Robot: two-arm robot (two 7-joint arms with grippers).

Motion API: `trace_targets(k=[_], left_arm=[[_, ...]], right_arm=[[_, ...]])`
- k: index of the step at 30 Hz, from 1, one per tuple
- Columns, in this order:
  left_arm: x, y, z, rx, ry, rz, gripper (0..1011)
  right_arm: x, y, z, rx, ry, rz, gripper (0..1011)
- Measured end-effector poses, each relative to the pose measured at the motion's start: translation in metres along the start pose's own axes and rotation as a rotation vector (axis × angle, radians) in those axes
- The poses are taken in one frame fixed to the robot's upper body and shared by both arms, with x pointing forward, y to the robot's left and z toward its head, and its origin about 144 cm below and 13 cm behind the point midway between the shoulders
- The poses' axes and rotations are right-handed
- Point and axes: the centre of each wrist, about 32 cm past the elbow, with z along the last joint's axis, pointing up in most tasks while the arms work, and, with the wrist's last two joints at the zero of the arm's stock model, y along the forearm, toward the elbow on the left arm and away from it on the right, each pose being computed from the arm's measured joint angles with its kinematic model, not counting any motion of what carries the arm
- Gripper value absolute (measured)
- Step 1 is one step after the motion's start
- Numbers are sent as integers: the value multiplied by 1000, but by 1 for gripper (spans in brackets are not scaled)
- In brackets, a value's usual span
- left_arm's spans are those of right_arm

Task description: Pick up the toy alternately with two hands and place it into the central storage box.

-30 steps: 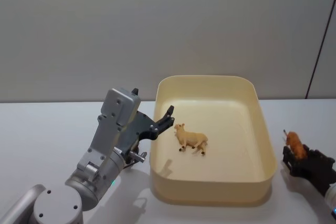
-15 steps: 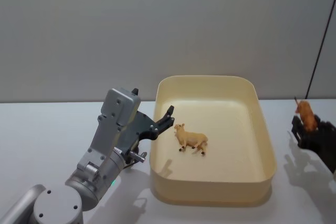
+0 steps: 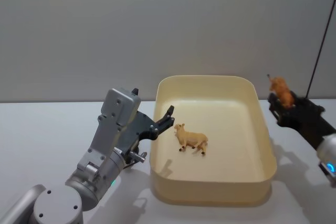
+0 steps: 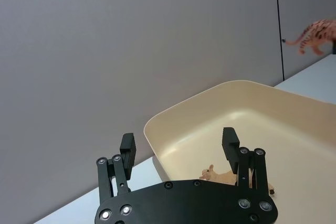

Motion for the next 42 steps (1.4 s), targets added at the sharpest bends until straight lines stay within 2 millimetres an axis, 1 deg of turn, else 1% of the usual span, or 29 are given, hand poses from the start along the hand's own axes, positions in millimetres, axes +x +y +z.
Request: trace_targets(k=[7, 10, 11, 14, 15, 16, 17, 18, 20, 21, 24, 26, 27, 33, 36, 42], left_arm=[[0, 0, 0, 0, 0, 0, 1001], [0, 0, 0, 0, 0, 0, 1001], [0, 0, 0, 0, 0, 0, 1001], [0, 0, 0, 0, 0, 0, 1001], [0, 0, 0, 0, 0, 0, 1001], [0, 0, 0, 0, 0, 0, 1001], [0, 0, 0, 0, 0, 0, 1001], [0, 0, 0, 0, 0, 0, 1001], [0, 0, 0, 0, 0, 0, 1001], [0, 0, 0, 0, 0, 0, 1001], [0, 0, 0, 0, 0, 0, 1001], [0, 0, 0, 0, 0, 0, 1001], [0, 0, 0, 0, 0, 0, 1001], [0, 0, 0, 0, 0, 0, 1001], [0, 0, 0, 0, 0, 0, 1001], [0, 0, 0, 0, 0, 0, 1001]], right_arm=[[-12, 23, 8, -26, -8, 88, 449], [-17, 33, 10, -46, -13, 121, 498], [-19, 37, 11, -52, -16, 135, 563], [-23, 44, 13, -62, -20, 157, 623], [-24, 45, 13, -65, -20, 162, 684], [-25, 47, 14, -68, -22, 167, 695], [-26, 49, 14, -71, -23, 175, 743], [-27, 50, 15, -73, -24, 179, 761], [-29, 54, 16, -78, -26, 190, 830], [-29, 54, 16, -78, -26, 190, 830], [-31, 57, 17, -84, -28, 203, 936], [-32, 59, 18, -86, -29, 209, 967], [-33, 60, 18, -87, -30, 211, 1001], [-32, 59, 18, -88, -30, 213, 1001], [-29, 55, 19, -84, -26, 202, 1001], [-19, 39, 18, -79, -12, 164, 1001]])
